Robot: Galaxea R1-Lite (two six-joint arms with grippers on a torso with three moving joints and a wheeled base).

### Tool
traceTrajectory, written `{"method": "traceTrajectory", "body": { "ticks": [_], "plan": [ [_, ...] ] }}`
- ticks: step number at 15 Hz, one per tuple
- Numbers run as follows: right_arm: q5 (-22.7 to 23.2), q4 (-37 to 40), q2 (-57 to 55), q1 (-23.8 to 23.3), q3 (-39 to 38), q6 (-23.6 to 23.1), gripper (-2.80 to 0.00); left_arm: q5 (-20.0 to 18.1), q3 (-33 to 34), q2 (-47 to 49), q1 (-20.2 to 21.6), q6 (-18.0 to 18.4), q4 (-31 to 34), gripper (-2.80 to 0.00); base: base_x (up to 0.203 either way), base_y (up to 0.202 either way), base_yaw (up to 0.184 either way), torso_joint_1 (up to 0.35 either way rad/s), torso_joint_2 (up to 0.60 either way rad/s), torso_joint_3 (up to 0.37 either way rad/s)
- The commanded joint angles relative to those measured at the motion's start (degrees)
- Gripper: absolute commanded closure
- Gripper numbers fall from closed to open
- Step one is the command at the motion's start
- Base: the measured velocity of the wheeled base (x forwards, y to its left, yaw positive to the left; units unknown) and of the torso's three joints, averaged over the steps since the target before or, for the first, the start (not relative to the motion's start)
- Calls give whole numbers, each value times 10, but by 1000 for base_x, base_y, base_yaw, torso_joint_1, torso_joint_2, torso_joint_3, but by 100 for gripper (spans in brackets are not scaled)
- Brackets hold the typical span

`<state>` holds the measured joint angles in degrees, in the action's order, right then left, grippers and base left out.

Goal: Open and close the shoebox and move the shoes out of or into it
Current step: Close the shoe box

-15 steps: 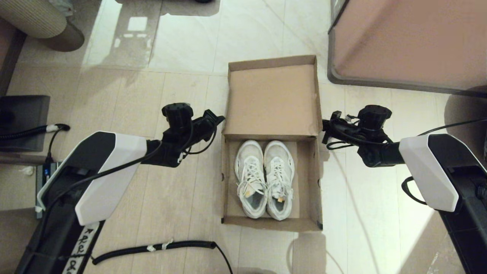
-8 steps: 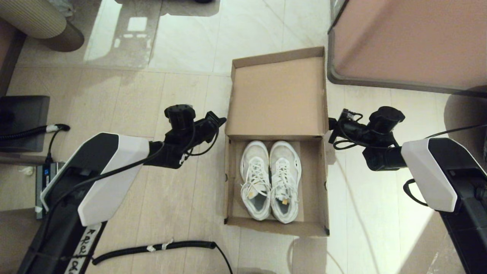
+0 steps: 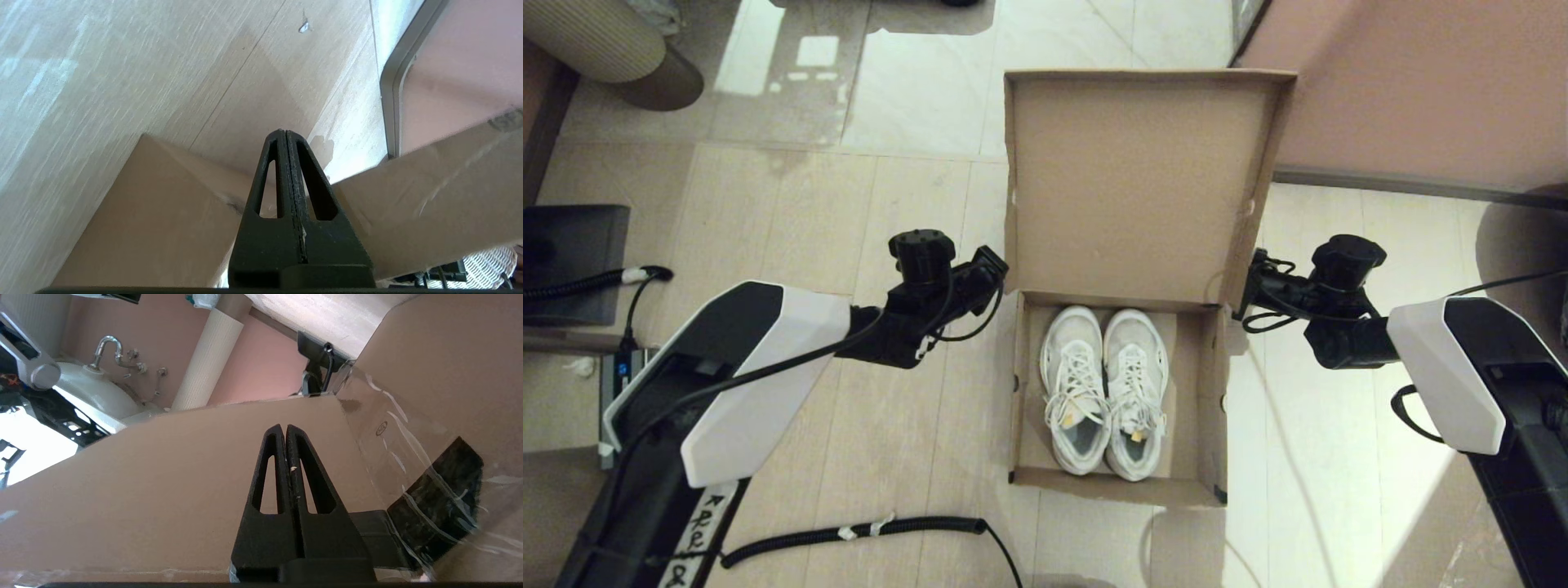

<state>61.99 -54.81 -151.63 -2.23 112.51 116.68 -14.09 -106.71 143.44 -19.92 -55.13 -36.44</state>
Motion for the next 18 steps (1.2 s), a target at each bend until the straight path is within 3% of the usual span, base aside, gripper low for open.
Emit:
{"method": "traceTrajectory", "body": {
  "ticks": [1,11,15,18],
  "plan": [
    [5,-6,6,0,1,-1,0,1,14,-20,-1,-3,-3,0,0,0,0,0,0,0],
    [96,-105,35,-23,2,2,0,11,15,-28,-4,-4,-4,0,0,0,0,0,0,0],
    [121,-137,50,-23,1,27,0,47,16,-62,2,-2,-1,0,0,0,0,0,0,0],
    [124,-152,68,-23,-2,55,0,53,14,-103,24,0,4,0,0,0,0,0,0,0]
  ]
}}
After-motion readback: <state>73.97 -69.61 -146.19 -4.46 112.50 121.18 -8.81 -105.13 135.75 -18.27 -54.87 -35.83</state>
